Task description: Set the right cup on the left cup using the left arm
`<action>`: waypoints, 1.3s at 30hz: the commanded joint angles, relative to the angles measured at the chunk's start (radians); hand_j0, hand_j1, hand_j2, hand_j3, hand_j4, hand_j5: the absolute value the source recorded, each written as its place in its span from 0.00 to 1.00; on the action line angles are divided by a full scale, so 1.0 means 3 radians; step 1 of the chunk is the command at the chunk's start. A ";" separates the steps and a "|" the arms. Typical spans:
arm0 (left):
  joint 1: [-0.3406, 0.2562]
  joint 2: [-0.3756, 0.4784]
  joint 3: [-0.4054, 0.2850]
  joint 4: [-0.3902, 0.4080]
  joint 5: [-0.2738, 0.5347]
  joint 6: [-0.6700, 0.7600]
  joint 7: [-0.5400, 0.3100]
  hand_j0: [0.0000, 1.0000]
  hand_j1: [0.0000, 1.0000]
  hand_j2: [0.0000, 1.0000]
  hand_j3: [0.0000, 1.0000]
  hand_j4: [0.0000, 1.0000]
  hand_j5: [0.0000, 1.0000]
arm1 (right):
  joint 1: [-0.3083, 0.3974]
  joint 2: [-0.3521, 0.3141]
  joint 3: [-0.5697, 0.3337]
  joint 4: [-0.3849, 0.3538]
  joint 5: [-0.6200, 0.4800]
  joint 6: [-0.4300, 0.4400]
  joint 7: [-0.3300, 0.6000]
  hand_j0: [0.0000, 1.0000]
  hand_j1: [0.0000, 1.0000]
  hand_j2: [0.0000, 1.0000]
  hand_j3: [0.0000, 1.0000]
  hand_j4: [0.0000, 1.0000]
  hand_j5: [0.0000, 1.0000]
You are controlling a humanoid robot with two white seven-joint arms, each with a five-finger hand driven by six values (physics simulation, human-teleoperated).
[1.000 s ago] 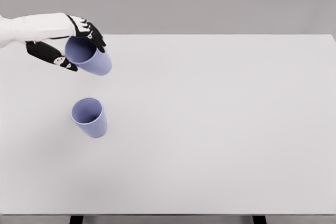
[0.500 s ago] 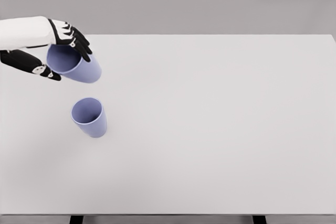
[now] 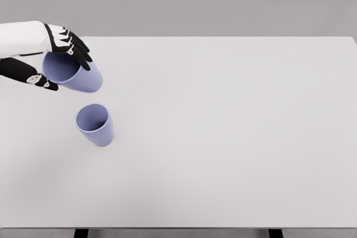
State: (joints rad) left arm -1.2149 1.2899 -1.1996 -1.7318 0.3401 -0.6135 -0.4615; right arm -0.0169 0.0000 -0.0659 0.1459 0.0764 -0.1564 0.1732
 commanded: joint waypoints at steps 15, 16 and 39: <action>-0.0005 -0.0066 -0.0041 -0.0102 0.0012 0.0009 -0.0328 0.66 0.66 0.66 0.66 0.66 0.66 | 0.0000 0.0000 0.0000 0.0000 0.0001 0.0000 0.0000 1.00 1.00 1.00 1.00 1.00 1.00; -0.0015 -0.0066 -0.0041 -0.0102 0.0022 0.0009 -0.0358 0.66 0.66 0.66 0.66 0.66 0.66 | 0.0000 0.0000 0.0000 0.0000 0.0001 0.0000 0.0000 1.00 1.00 1.00 1.00 1.00 1.00; 0.0041 -0.0020 -0.0092 -0.0102 0.0068 0.0009 -0.0461 0.67 0.67 0.67 0.67 0.67 0.67 | 0.0000 0.0000 0.0000 0.0005 0.0001 0.0000 0.0000 1.00 1.00 1.00 1.00 1.00 1.00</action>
State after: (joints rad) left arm -1.2026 1.2854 -1.2288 -1.7625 0.3533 -0.6140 -0.6008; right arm -0.0169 0.0000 -0.0659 0.1460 0.0764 -0.1564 0.1731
